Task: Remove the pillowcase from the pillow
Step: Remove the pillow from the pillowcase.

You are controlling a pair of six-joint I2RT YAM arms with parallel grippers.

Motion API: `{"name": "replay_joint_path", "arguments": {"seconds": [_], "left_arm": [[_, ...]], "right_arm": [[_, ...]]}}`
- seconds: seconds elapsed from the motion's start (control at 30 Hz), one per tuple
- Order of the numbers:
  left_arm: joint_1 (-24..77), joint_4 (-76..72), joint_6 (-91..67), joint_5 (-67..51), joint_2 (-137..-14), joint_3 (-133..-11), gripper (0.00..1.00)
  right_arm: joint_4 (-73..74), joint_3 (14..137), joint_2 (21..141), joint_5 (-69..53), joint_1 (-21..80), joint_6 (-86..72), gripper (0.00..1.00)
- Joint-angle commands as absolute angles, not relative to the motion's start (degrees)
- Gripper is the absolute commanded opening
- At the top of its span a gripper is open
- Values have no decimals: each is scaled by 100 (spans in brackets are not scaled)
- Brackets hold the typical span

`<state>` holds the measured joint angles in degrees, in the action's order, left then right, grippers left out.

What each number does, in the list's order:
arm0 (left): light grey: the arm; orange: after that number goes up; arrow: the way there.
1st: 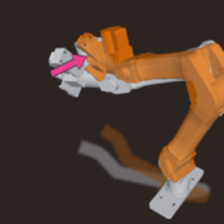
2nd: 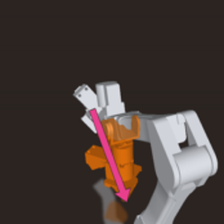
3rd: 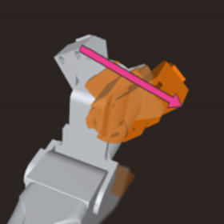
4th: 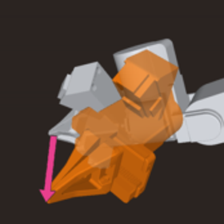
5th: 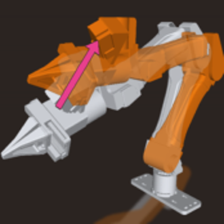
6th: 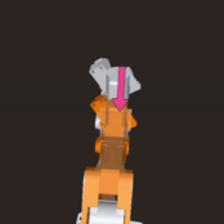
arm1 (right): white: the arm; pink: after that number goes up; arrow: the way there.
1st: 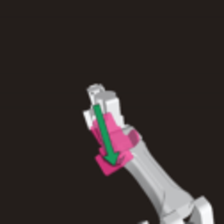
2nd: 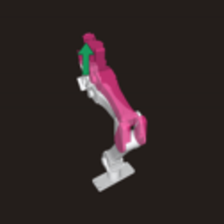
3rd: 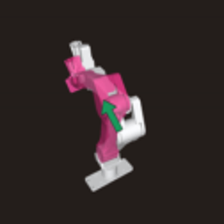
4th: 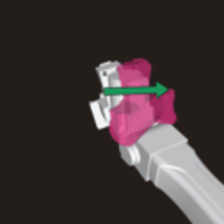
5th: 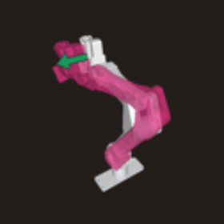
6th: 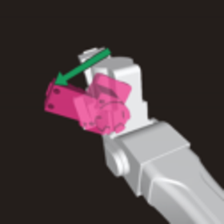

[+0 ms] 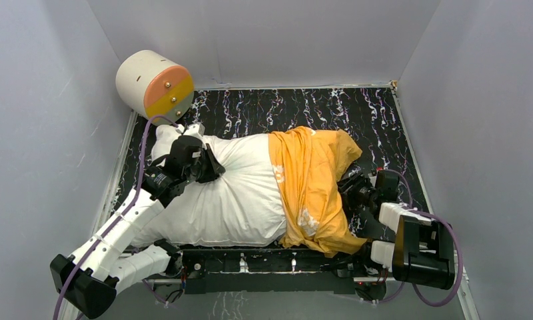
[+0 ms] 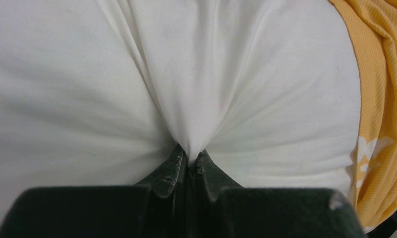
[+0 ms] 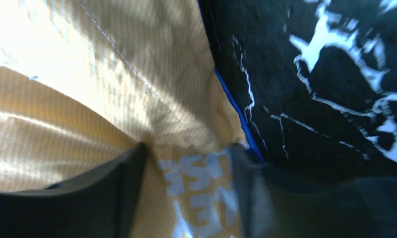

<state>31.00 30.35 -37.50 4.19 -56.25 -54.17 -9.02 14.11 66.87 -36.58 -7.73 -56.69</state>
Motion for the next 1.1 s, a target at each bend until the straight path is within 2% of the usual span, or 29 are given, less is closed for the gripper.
{"name": "replay_joint_path", "arguments": {"seconds": [0.0, 0.03, 0.1, 0.17, 0.23, 0.27, 0.43, 0.6, 0.73, 0.9, 0.97, 1.07], "left_arm": [[3059, 3544, -3638, 594, -5659, -5404, 0], [3059, 3552, -3643, 607, -5670, -5405, 0], [3059, 3572, -3655, 632, -5661, -5390, 0], [3059, 3589, -3573, 743, -5644, -5386, 0], [3059, 3740, -3404, 1085, -5676, -5459, 0], [3059, 3850, -3329, 1333, -5723, -5519, 0], [3031, 4377, -3245, 2481, -5969, -5720, 0], [2547, 4309, -3216, 2309, -6017, -5579, 0], [1812, 4352, -3266, 1638, -6153, -5581, 0], [1418, 4332, -3096, 1406, -6031, -5545, 0], [1415, 4292, -3058, 1234, -6002, -5531, 0], [1415, 3975, -2948, 538, -5879, -5372, 0]], "right_arm": [[-2425, 1573, 6751, -4947, -747, -6124, 49], [-2148, 1723, 6696, -4893, -747, -5940, 41], [-1364, 2074, 6516, -4528, -775, -5489, 20], [-466, 2624, 6329, -4047, -832, -5030, 16], [509, 3248, 6259, -3424, -935, -4475, 3], [929, 3557, 6232, -3002, -992, -4225, 0], [2257, 4880, 5938, -247, -1077, -3490, 0], [2779, 5675, 5873, 1321, -1165, -3251, 0], [3122, 6169, 5991, 1803, -1161, -3017, 0], [3164, 6310, 5888, 2037, -1163, -2914, 0], [3153, 6322, 5857, 1863, -1163, -2918, 0], [2994, 6221, 5875, 824, -1168, -2851, 0]]}}
